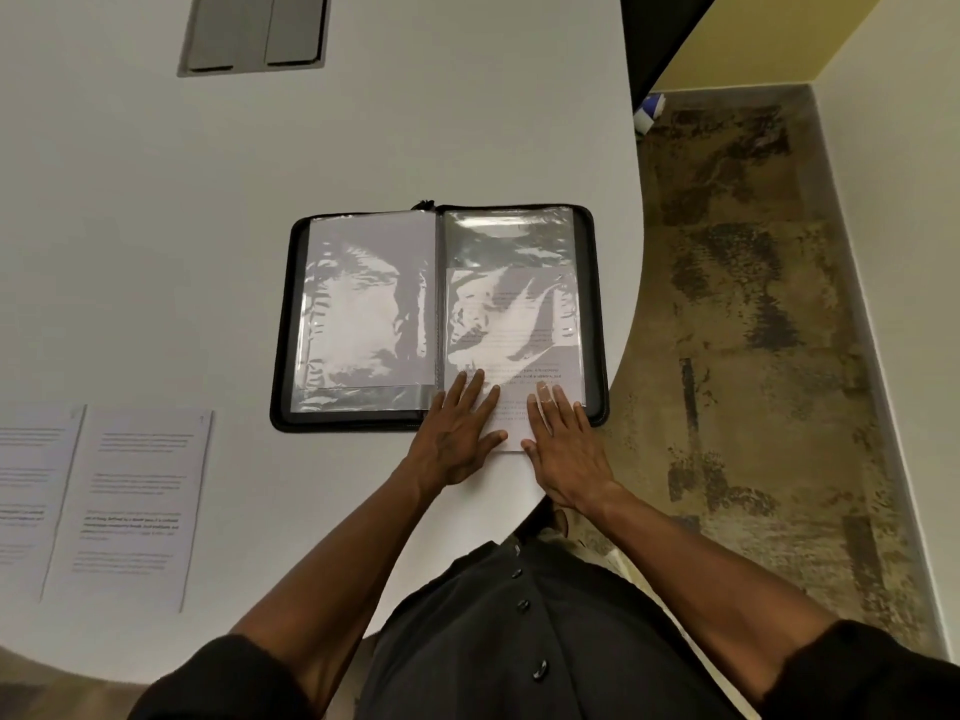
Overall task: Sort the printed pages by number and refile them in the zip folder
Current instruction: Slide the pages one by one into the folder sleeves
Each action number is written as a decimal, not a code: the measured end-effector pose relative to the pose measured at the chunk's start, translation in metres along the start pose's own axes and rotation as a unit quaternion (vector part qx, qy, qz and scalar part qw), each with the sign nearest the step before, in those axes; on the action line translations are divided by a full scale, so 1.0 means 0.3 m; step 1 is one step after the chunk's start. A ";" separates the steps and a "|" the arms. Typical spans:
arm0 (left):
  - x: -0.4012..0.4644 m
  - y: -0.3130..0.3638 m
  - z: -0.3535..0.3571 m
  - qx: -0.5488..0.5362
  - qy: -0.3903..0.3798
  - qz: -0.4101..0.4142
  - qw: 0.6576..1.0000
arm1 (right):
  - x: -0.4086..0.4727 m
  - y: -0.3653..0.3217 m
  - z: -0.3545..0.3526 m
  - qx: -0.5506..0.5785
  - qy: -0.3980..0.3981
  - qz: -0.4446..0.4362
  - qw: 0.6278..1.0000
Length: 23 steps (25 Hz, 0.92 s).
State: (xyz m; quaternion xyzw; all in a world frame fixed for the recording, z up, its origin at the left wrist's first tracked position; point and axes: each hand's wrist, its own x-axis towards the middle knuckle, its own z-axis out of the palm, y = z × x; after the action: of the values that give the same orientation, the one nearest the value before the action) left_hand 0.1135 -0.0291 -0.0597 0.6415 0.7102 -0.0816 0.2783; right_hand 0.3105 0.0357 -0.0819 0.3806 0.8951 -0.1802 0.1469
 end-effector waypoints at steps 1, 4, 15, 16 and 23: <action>0.004 -0.003 0.001 -0.003 -0.003 0.010 1.000 | 0.003 -0.002 0.001 0.002 0.004 0.001 1.000; 0.005 -0.008 0.005 -0.009 -0.008 0.024 1.000 | -0.013 -0.013 0.021 0.005 0.005 -0.021 1.000; 0.011 0.009 0.007 -0.008 -0.014 0.016 1.000 | 0.016 -0.028 0.037 0.017 0.043 -0.037 0.998; 0.010 0.006 0.007 -0.012 -0.013 0.015 1.000 | 0.006 -0.026 0.049 0.013 0.043 -0.042 0.998; 0.001 0.015 -0.003 -0.037 -0.017 0.010 0.999 | 0.101 -0.034 0.031 -0.004 0.065 -0.016 0.998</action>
State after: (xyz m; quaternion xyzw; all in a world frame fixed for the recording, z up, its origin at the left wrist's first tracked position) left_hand 0.1175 -0.0277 -0.0579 0.6361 0.7018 -0.0632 0.3145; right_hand 0.2839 0.0443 -0.1002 0.3762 0.9095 -0.1541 0.0864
